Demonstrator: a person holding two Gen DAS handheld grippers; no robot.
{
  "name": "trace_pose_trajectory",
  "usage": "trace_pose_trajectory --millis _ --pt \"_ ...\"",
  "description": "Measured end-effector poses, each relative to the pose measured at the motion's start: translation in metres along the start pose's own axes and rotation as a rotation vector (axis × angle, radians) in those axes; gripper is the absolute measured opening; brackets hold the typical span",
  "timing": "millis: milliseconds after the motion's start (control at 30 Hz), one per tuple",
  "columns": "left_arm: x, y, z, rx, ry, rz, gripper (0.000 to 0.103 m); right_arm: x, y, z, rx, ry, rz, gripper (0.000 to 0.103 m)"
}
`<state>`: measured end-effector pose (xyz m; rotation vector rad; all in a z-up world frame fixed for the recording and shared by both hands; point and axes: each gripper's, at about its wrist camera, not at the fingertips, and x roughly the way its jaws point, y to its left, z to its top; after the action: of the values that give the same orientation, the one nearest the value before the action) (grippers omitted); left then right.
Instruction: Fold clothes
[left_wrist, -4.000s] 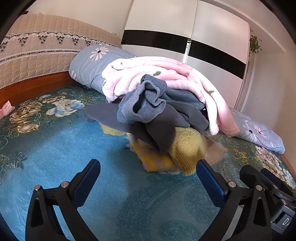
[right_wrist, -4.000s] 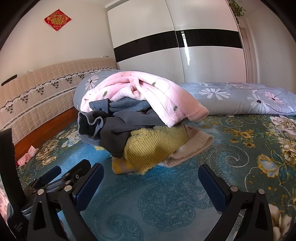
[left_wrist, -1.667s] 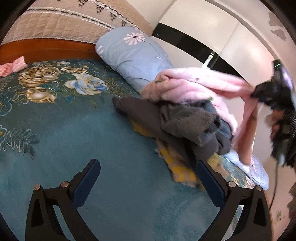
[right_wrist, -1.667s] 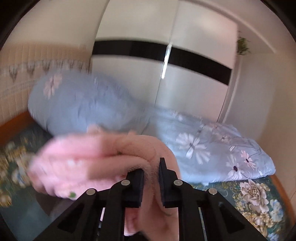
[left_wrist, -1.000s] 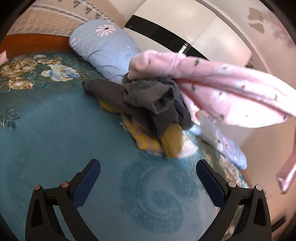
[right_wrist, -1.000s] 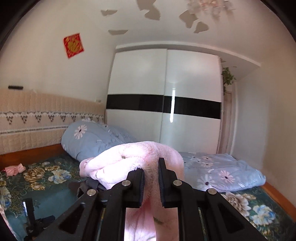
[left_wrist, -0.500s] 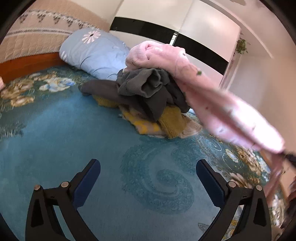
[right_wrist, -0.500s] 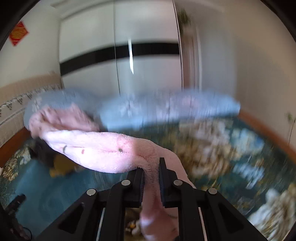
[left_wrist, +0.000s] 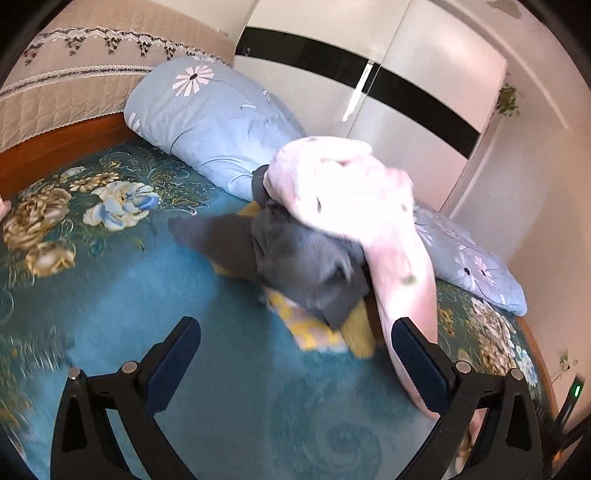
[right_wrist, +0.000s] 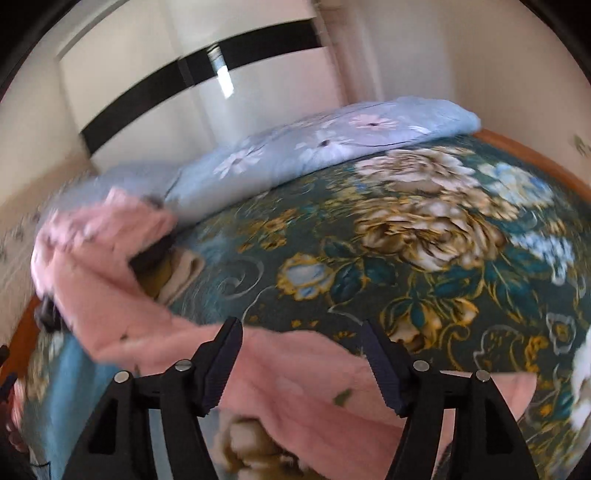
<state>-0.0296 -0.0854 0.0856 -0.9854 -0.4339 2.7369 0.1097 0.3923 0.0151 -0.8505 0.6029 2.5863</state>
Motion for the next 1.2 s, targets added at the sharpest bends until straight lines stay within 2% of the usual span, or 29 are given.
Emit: trace_pose_trajectory --millis 167,233,400,500,533,600,667,733,867,1100,1200 --pt "0.021 -0.014 0.059 0.029 -0.042 0.121 0.103 0.011 -0.01 -0.01 0.037 -0.005 0.028 0.071" --pt "0.034 -0.023 0.078 0.033 -0.054 0.147 0.103 0.012 -0.012 -0.01 0.041 -0.004 0.045 0.071" --pt "0.082 -0.06 0.114 0.163 -0.05 0.285 0.1 0.007 -0.017 -0.005 0.084 -0.021 0.073 0.071" --pt "0.113 -0.061 0.121 0.148 -0.025 0.337 0.084 0.009 -0.02 -0.005 0.111 -0.007 0.082 0.071" --pt "0.122 -0.058 0.122 0.134 -0.009 0.347 0.075 0.01 -0.021 -0.005 0.117 -0.002 0.081 0.071" --pt "0.138 -0.05 0.122 0.095 0.021 0.338 0.058 0.014 -0.021 -0.007 0.128 0.013 0.08 0.071" --pt "0.144 -0.046 0.123 0.069 0.026 0.317 0.024 0.019 -0.019 -0.009 0.136 0.04 0.086 0.071" --pt "0.139 -0.046 0.122 0.056 -0.004 0.3 0.014 0.023 -0.018 -0.01 0.14 0.06 0.089 0.071" --pt "0.104 -0.055 0.125 0.073 -0.107 0.258 0.009 0.022 -0.017 -0.011 0.14 0.054 0.088 0.071" --pt "-0.002 -0.079 0.135 0.083 -0.232 0.084 0.007 0.021 -0.025 -0.01 0.186 0.05 0.101 0.071" --pt "-0.046 -0.092 0.129 0.111 -0.247 0.01 0.006 0.017 -0.029 -0.009 0.207 0.028 0.099 0.071"
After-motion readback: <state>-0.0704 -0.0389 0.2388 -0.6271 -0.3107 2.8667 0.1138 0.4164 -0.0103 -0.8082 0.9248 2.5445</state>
